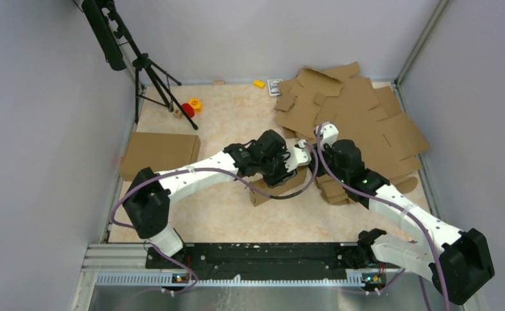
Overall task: Fold the paper box
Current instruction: Close the paper box at the center of the board.
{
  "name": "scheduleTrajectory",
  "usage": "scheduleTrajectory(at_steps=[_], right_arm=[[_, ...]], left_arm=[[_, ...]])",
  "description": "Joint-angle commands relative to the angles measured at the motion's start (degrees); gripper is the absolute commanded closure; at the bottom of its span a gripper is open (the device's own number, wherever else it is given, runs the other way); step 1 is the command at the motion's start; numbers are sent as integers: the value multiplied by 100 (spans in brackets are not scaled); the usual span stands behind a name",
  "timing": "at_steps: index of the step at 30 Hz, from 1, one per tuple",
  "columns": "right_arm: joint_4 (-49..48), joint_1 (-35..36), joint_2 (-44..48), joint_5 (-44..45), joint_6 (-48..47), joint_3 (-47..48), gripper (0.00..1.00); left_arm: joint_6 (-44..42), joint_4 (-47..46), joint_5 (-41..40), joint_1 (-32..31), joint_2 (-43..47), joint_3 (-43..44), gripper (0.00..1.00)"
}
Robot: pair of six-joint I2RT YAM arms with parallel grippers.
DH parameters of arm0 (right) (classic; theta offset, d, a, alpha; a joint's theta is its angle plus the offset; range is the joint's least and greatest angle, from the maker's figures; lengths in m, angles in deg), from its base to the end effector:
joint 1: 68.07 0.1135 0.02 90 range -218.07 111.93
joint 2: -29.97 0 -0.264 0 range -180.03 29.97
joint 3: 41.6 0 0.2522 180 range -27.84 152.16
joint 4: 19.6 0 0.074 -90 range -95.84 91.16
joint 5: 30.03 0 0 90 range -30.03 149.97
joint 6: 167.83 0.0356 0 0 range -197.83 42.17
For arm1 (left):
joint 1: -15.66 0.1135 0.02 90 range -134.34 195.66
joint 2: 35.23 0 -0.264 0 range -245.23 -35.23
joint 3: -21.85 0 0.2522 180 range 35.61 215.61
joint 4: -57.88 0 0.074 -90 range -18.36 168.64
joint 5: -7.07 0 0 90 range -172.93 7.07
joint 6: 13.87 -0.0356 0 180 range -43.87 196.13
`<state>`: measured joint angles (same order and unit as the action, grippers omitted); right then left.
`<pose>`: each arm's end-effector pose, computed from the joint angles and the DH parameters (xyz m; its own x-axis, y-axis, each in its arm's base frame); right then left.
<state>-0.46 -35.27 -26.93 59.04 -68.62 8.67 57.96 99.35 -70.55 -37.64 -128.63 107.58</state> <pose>0.1888 0.1224 0.2579 -0.4494 -0.0992 -0.8878 -0.4883 0.8595 0.1511 0.2071 -0.2906 0.2611 -0.1591 0.7231 -0.6722 0.9647 0.2587 0.0499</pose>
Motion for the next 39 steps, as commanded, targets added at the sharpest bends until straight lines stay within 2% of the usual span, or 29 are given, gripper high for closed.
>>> scheduleTrajectory(at_steps=[1, 14, 24, 30, 39], right_arm=[[46, 21, -2, -96, 172, 56, 100], [-139, 16, 411, -60, 242, -760, 100], [-952, 25, 406, 30, 132, -1145, 100], [-1423, 54, 215, -73, 135, -1408, 100], [-2273, 121, 73, 13, 185, -1853, 100]], left_arm=[[-40, 259, 191, -40, -126, 186, 53], [235, 292, -176, -16, -172, 280, 51], [300, 323, -172, 24, -60, 252, 51], [524, 227, -184, 218, 112, 164, 56], [513, 64, -338, 250, 345, 30, 52]])
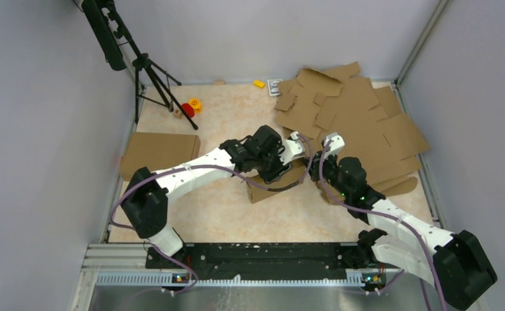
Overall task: Fold the paper box
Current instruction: Close the paper box at the center of the board.
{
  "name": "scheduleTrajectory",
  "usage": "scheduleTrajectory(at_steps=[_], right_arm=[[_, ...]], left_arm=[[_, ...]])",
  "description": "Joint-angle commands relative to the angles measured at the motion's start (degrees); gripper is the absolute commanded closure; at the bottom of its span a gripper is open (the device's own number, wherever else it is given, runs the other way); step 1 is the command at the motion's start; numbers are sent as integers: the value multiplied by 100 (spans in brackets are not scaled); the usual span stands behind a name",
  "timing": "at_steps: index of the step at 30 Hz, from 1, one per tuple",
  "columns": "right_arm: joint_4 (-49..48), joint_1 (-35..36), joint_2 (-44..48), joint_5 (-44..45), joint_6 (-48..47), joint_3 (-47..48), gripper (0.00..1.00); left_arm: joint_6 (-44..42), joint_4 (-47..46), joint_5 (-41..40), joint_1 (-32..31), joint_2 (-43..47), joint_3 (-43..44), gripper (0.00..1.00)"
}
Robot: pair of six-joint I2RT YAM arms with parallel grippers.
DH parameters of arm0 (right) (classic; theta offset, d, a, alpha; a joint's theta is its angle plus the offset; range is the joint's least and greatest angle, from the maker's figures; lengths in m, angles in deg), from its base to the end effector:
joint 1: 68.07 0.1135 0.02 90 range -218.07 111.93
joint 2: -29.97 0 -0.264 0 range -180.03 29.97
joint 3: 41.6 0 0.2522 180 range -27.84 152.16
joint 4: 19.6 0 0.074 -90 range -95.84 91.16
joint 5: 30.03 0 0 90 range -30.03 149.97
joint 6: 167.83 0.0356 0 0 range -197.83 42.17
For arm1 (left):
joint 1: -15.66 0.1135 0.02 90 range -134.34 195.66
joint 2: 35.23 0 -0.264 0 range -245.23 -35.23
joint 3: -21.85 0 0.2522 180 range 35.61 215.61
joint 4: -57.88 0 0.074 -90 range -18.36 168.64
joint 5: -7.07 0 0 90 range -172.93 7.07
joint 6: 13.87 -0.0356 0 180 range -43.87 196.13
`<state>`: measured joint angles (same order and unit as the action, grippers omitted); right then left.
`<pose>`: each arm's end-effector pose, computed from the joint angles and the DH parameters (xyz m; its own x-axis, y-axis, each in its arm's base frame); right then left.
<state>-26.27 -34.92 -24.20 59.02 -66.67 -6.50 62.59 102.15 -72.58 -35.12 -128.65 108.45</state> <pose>0.1762 0.1158 0.2216 -0.2848 0.0451 -0.9575 -0.5149 0.8353 0.1925 0.2193 -0.2788 0.2622 -0.2832 0.7112 -0.6434 0.9255 0.3786 0.0111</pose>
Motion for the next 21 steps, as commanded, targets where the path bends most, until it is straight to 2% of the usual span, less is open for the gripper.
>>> scheduleTrajectory(at_steps=[1, 6, 15, 21], right_arm=[[288, 87, -217, 20, -23, -359, 100], [305, 89, -108, 77, -50, -456, 100], [108, 87, -199, 77, 30, -529, 100], [31, 88, -236, 77, 148, -571, 100]], left_arm=[[47, -304, -125, -2, 386, -83, 53], [59, -819, -33, -25, 652, -432, 62], [-209, -1447, -84, -245, 1010, -982, 56], [-373, -1541, -472, -401, 1046, -1126, 58]])
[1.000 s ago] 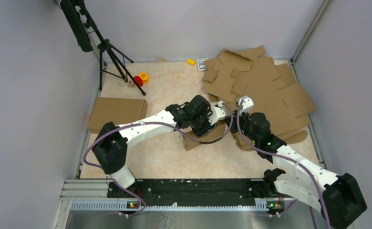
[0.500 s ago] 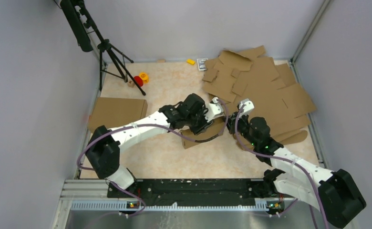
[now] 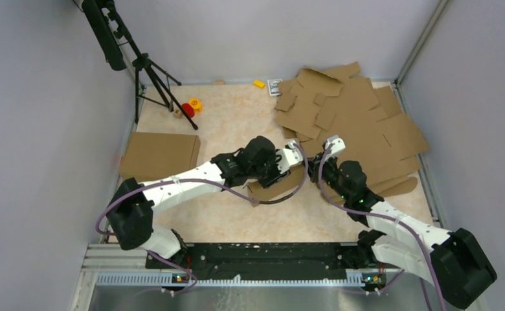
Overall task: Fold the paper box
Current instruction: Close the paper box at the center of the board.
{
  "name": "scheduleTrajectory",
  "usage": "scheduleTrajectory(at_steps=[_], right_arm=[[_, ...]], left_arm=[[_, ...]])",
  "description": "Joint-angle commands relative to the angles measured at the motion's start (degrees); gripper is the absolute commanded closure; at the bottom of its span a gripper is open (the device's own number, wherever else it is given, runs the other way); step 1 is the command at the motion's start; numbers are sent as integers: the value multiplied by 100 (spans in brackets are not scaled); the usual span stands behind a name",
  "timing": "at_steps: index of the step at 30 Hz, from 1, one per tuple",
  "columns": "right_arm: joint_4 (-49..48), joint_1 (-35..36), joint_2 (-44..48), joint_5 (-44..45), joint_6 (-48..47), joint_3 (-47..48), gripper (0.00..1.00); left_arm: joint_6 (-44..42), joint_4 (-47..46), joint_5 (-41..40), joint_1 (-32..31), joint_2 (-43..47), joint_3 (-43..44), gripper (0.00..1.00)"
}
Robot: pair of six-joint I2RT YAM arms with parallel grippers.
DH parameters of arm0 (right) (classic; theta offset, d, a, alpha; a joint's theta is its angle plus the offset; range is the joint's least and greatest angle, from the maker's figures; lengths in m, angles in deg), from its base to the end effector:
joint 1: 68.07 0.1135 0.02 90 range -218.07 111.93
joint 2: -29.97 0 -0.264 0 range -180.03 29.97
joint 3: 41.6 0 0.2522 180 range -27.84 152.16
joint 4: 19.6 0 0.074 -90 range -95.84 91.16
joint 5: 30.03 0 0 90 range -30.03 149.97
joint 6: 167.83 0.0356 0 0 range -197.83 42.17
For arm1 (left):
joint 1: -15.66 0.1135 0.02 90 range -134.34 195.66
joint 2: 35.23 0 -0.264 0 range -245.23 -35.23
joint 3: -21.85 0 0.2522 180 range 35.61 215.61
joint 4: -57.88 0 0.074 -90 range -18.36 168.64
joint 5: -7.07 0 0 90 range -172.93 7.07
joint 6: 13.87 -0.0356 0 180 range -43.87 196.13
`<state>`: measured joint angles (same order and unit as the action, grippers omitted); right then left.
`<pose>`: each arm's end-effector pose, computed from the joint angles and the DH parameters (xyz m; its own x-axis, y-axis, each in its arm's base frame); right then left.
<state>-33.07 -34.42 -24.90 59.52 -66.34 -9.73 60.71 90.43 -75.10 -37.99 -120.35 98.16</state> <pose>0.1733 0.1157 0.2127 -0.2467 0.0751 -0.9662 -0.5219 0.8298 0.1977 0.1910 -0.2677 0.2657 -0.1493 0.6473 -0.7475 0.9317 0.3452 0.1128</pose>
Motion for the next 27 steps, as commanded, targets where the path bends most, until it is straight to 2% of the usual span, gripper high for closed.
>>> scheduleTrajectory(at_steps=[1, 5, 8, 13, 21, 25, 27], right_arm=[[750, 41, -148, 27, 131, -240, 100], [833, 41, -47, 27, 177, -238, 100], [912, 37, -90, 28, 220, -185, 100], [1018, 38, -142, 4, 294, -90, 100], [1032, 41, -120, -24, 329, -98, 100], [1026, 37, -120, -58, 334, -101, 100], [1017, 39, -120, -66, 332, -97, 100]], left_arm=[[-197, -412, -299, -152, 242, -132, 58], [-306, -559, -612, -305, 340, -234, 58], [-452, -721, -728, -447, 445, -358, 52], [-686, -1294, -1032, -609, 692, -728, 49], [-1029, -1794, -1933, -982, 744, -962, 45], [-1046, -1779, -1954, -1016, 591, -936, 44], [-994, -1605, -1921, -1029, 475, -816, 47]])
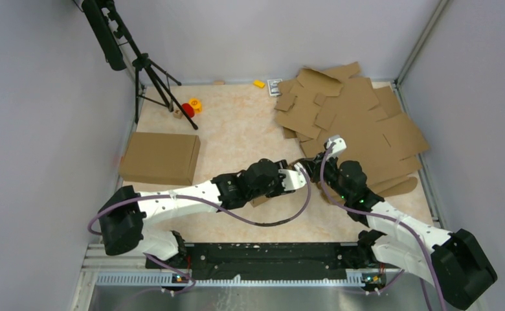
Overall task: Fold the paper box
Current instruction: Close the paper box at the center of the board.
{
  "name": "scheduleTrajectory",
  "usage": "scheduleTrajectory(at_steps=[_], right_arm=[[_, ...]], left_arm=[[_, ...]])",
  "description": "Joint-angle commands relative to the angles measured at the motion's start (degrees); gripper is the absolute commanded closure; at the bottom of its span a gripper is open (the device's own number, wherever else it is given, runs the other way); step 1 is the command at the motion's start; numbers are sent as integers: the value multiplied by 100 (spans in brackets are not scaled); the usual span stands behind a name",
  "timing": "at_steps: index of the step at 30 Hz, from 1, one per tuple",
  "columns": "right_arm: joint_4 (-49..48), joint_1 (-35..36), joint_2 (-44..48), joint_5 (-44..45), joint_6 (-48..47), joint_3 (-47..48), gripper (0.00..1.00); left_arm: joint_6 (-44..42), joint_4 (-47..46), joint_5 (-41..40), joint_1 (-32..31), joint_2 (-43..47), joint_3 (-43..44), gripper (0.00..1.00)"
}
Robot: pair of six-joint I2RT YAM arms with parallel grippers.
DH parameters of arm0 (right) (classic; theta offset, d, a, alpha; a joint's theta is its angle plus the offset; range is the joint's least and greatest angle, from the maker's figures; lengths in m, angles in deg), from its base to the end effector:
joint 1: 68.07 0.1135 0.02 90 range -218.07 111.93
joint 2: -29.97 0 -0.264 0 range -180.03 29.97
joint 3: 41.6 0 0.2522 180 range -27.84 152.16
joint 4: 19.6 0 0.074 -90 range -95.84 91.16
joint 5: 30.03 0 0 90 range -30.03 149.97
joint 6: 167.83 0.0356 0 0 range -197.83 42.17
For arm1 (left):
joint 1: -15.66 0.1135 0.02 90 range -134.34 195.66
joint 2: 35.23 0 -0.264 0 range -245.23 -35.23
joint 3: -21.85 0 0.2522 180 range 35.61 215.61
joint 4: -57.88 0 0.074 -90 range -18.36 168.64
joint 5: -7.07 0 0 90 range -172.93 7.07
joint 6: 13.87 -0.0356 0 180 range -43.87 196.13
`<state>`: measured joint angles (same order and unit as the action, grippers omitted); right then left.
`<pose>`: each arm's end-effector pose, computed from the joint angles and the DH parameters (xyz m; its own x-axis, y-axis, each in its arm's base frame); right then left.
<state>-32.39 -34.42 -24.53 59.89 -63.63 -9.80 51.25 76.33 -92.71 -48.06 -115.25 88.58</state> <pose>0.1726 0.1149 0.2122 -0.2751 0.1116 -0.9549 -0.5032 0.8297 0.2419 0.1438 -0.2775 0.2581 0.1335 0.6660 -0.7339 0.8416 0.3149 0.4389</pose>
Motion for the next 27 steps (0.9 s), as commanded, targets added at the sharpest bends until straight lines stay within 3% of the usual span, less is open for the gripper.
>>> scheduleTrajectory(at_steps=[1, 4, 9, 12, 16, 27], right_arm=[[949, 41, -153, -106, 73, -93, 100], [958, 41, -153, -115, 69, -91, 100], [996, 36, -145, -87, 75, -78, 97], [1054, 40, -104, -88, 92, -43, 94], [1283, 41, 42, -80, 146, 29, 74], [1993, 36, 881, -259, 176, 215, 66]], left_arm=[[-27, -104, -163, -32, -73, 193, 49], [-25, -82, -222, -76, -100, 208, 60], [-34, -85, -199, -114, -85, 129, 67], [-6, -96, -116, -129, -51, 55, 68], [19, -78, -97, -132, -58, 38, 68], [213, -56, -173, -132, -175, 104, 68]])
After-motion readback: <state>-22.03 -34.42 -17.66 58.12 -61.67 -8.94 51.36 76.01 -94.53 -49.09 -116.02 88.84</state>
